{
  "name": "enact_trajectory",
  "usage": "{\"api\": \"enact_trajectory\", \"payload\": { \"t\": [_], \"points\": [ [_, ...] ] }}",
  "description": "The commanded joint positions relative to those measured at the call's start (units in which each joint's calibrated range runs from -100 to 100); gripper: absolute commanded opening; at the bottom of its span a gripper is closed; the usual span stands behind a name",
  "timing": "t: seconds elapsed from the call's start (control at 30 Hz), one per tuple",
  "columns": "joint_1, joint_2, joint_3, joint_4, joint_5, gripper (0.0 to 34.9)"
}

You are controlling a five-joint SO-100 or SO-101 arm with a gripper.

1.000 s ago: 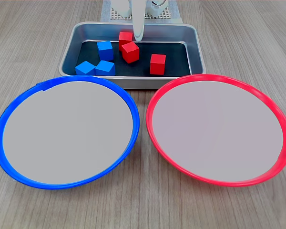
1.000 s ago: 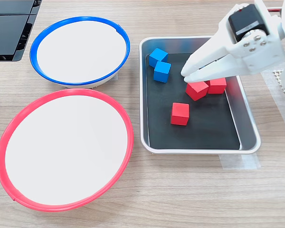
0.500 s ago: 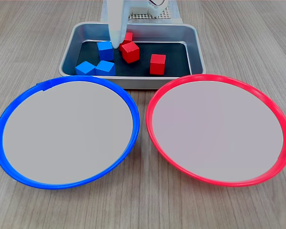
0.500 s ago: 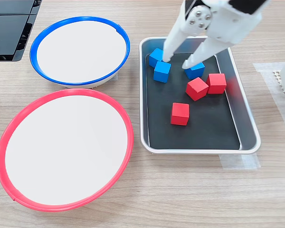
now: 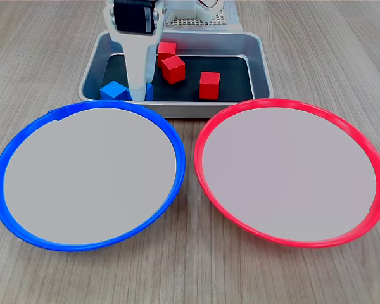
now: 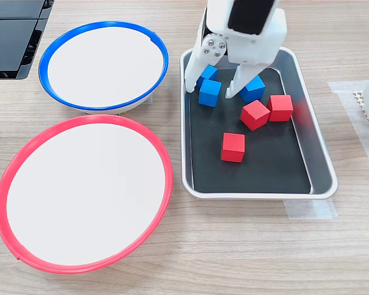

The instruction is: Move six blocks from tray to matching dishes

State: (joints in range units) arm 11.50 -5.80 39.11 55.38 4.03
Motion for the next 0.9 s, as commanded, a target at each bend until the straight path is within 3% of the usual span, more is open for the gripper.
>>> {"api": "enact_trajectory", "payload": {
  "t": [0.0, 0.07, 0.1, 0.13, 0.17, 0.33, 0.43, 0.5, 0.63, 0.77, 0.87],
  "points": [
    [0.6, 1.7, -2.7, -0.2, 1.0, 17.8],
    [1.5, 2.4, -3.2, -0.1, 1.6, 17.2],
    [1.9, 2.7, -3.3, 0.1, 2.0, 14.4],
    [2.2, 2.9, -3.4, 0.2, 2.5, 5.9],
    [2.3, 2.9, -3.6, 0.3, 2.8, 0.3],
    [0.5, 2.6, -13.9, 11.9, 3.6, 0.2],
    [-2.7, 4.9, -29.6, 21.8, 2.4, 0.2],
    [-4.2, 8.1, -39.6, 24.3, 0.9, 0.2],
    [-5.4, 19.2, -58.5, 21.7, -2.6, 0.2],
    [-3.5, 27.1, -62.0, 14.7, -3.2, 0.3],
    [-1.2, 30.8, -61.7, 11.4, -2.5, 7.2]
  ]
}}
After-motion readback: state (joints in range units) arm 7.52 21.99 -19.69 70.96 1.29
